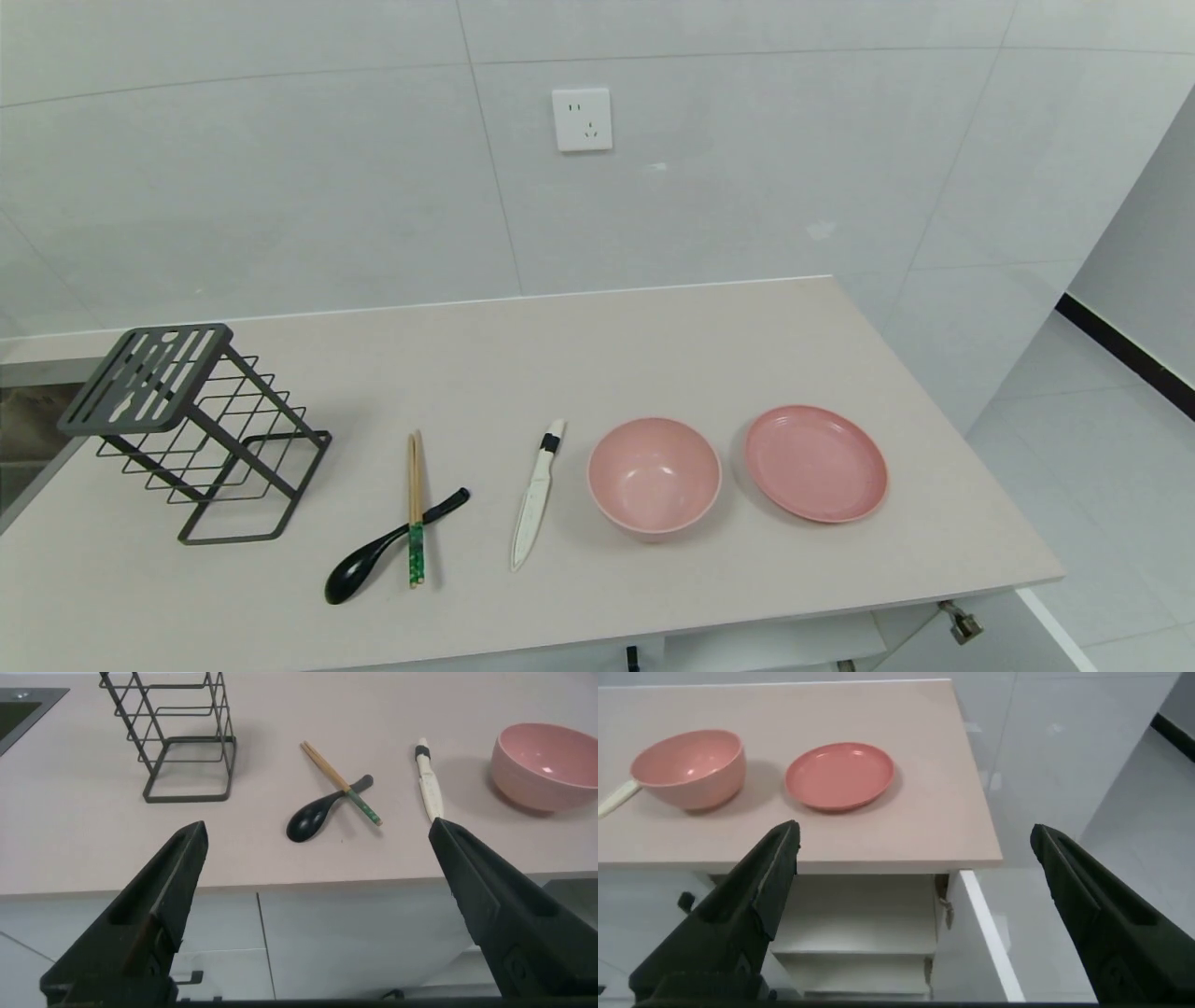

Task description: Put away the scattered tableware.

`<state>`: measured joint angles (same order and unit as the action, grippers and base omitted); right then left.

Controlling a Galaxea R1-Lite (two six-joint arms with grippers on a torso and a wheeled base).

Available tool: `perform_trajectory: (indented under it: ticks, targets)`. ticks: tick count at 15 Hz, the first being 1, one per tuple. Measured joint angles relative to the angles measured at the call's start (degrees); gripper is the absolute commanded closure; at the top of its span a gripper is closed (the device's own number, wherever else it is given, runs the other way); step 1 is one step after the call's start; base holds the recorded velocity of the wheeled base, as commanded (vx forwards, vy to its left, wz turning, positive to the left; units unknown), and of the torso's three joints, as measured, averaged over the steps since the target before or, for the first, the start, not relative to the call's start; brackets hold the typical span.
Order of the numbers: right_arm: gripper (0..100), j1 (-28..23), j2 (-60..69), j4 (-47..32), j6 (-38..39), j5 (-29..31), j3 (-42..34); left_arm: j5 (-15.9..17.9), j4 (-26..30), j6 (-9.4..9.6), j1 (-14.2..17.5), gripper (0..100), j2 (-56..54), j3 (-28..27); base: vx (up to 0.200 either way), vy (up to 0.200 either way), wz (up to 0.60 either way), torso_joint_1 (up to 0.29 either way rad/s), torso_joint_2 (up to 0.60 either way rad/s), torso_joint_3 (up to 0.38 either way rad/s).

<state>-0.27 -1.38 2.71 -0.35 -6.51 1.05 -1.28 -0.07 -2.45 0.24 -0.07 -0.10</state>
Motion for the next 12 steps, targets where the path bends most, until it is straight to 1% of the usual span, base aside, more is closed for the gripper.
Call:
perform_trajectory:
  ticks: [3,5,7,11,12]
  targets:
    - [0,0.1,-5.9,0.5,0.0,-1.5,4.3,0.0,0.0,-0.01,0.0,0,0.0,0.0,0.0,0.0,0.0,0.0,0.0,0.0]
    - [0,0.5,-12.1,3.7,-0.1,-2.5,6.7,0.0,0.0,0.0,0.0,0,0.0,0.0,0.0,0.0,0.0,0.0,0.0,0.0]
    - [0,0.9,-19.5,11.3,-0.7,-3.4,7.7,0.0,0.0,0.0,0.0,0,0.0,0.0,0.0,0.0,0.0,0.0,0.0,0.0]
    - [0,1.1,-38.1,33.7,-1.9,-4.1,7.2,0.0,0.0,-0.11,0.0,0,0.0,0.0,0.0,0.0,0.0,0.0,0.0,0.0]
    - [0,1.0,-42.2,38.0,-2.0,-4.2,6.8,0.0,0.0,-0.12,0.0,0,0.0,0.0,0.0,0.0,0.0,0.0,0.0,0.0]
